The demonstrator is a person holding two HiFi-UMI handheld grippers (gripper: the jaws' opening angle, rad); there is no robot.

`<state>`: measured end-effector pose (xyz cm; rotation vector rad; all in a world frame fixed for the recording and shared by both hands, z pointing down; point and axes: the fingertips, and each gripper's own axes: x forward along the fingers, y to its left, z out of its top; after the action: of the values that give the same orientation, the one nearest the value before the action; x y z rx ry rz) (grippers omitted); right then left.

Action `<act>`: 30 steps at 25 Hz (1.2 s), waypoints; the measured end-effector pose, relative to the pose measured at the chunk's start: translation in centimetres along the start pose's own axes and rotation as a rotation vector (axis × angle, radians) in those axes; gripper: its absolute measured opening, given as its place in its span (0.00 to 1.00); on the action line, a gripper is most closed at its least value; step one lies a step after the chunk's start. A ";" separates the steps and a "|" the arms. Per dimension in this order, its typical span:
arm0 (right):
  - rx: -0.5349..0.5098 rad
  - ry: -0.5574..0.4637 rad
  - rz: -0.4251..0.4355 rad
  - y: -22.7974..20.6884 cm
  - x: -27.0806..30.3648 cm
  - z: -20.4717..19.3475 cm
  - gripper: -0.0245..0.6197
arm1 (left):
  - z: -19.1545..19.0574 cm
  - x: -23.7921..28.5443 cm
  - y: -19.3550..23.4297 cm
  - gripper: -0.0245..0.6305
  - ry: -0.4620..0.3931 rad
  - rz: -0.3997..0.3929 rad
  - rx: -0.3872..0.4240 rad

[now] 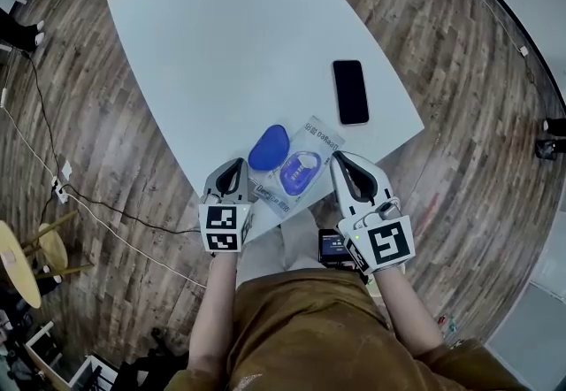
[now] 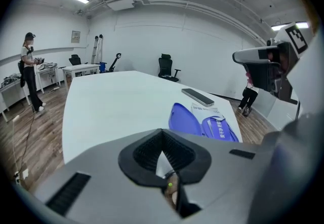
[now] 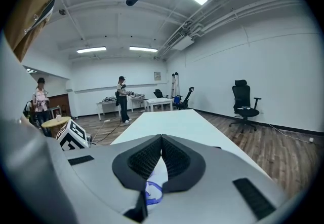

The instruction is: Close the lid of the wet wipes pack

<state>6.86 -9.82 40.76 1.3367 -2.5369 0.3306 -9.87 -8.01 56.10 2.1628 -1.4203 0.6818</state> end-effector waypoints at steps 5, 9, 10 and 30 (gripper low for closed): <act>0.003 0.001 0.001 -0.4 0.2 0.2 0.05 | -0.8 0.5 0.0 0.05 0.034 -0.006 -0.015; 0.006 0.007 -0.003 -0.9 0.5 0.0 0.05 | -1.1 1.1 0.1 0.05 0.050 -0.020 -0.019; 0.007 0.007 -0.003 -1.0 0.5 0.0 0.05 | -1.0 1.1 0.1 0.05 0.049 -0.023 -0.019; 0.008 0.021 0.015 -0.6 1.7 -0.3 0.05 | 0.9 0.7 -1.1 0.05 0.008 -0.088 0.052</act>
<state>6.46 -11.37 41.63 1.3109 -2.5322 0.3562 -8.45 -8.59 55.72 2.2457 -1.3087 0.7010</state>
